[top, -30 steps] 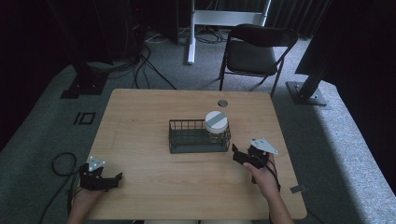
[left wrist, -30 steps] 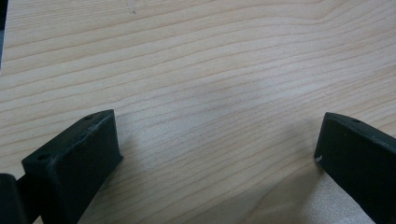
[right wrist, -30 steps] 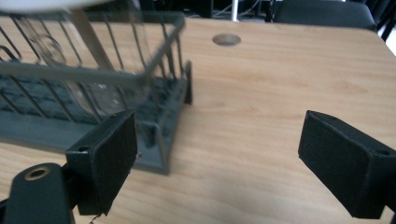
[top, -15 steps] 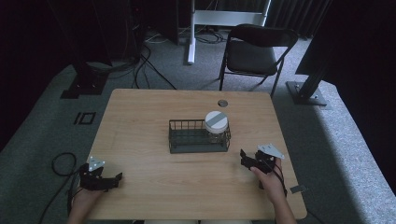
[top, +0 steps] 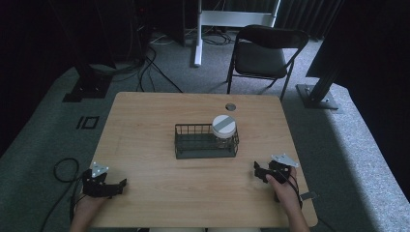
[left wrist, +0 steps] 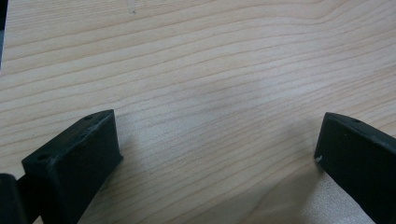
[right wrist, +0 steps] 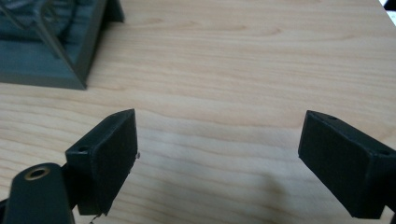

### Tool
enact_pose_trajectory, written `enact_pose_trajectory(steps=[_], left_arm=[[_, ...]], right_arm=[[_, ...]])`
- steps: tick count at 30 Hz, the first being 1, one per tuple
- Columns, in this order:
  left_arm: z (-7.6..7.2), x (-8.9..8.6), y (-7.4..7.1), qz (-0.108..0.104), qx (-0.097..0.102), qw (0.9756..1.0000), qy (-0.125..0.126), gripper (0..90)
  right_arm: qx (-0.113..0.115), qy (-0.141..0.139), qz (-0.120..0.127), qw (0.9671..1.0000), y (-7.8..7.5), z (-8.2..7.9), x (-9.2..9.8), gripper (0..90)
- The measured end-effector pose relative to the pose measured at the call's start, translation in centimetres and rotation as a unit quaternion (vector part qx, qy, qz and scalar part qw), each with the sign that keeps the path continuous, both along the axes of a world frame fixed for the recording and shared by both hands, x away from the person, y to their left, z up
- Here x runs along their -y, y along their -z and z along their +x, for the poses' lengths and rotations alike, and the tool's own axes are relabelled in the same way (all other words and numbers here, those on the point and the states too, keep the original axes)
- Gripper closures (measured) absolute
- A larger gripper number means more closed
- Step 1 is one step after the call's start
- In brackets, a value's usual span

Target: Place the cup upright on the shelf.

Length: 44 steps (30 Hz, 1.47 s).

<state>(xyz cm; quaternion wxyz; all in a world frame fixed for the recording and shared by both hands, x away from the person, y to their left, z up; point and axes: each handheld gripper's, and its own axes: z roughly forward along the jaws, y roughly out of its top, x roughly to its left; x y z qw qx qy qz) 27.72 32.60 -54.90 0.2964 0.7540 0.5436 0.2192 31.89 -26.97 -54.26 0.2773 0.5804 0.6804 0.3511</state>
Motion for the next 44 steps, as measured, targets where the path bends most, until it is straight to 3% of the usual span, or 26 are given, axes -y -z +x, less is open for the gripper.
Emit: enact_pose_trajectory(steps=[8,14,21,44], left_arm=[[0.0,0.0,0.0,0.000,0.000,1.0000,0.000,0.1],[0.0,0.0,0.0,0.000,0.000,1.0000,0.000,0.2],[0.0,0.0,0.0,0.000,0.000,1.0000,0.000,0.1],[0.0,0.0,0.0,0.000,0.001,1.0000,0.000,0.2]], right_arm=[[-0.025,0.020,-0.003,0.9995,0.6,-0.2,1.0,11.3],[-0.039,0.032,-0.020,0.9985,0.8,-0.3,1.4,11.3],[-0.058,0.047,-0.016,0.9971,0.9,-0.3,1.9,11.3],[-0.059,0.047,-0.014,0.9971,0.9,-0.3,2.0,10.8]])
